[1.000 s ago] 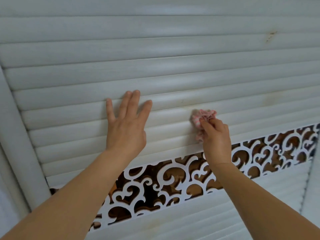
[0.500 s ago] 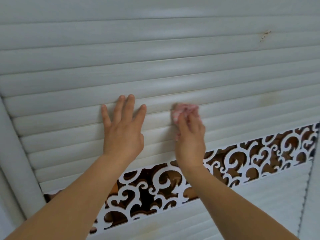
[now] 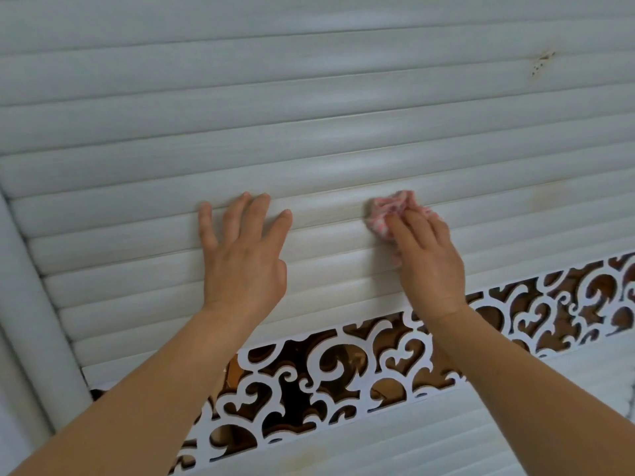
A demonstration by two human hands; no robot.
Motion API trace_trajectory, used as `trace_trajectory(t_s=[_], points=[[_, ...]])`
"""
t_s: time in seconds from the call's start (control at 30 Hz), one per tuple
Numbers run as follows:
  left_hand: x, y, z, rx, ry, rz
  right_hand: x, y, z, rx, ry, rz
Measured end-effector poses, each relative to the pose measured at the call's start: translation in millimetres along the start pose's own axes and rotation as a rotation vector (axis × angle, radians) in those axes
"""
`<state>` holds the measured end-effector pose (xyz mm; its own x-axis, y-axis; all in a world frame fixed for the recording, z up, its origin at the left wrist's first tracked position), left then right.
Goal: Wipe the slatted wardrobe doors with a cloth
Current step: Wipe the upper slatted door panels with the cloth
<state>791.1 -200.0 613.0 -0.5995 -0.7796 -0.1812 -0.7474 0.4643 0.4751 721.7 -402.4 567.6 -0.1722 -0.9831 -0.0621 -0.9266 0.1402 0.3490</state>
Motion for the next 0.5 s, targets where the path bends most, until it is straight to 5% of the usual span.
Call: trace_trajectory(t_s=[0.23, 0.5], points=[[5, 0, -2, 0.079, -0.024, 0.018, 26, 1, -1, -0.016, -0.379, -0.098], [6, 1, -3, 0.113, -0.011, 0.017, -83, -9, -11, 0.103, 0.081, -0.061]])
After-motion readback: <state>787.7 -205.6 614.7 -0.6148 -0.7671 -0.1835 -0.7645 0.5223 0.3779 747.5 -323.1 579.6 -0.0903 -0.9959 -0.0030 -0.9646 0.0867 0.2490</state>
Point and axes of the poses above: each hand's wrist, its own z-axis away from the middle knuckle, its own y-axis out of the back of the hand, x = y × z, the point moved 6 cm from there along -z, towards the middle knuckle, and after that the axes turned 2 degrees about y, right-handed, at the moved point
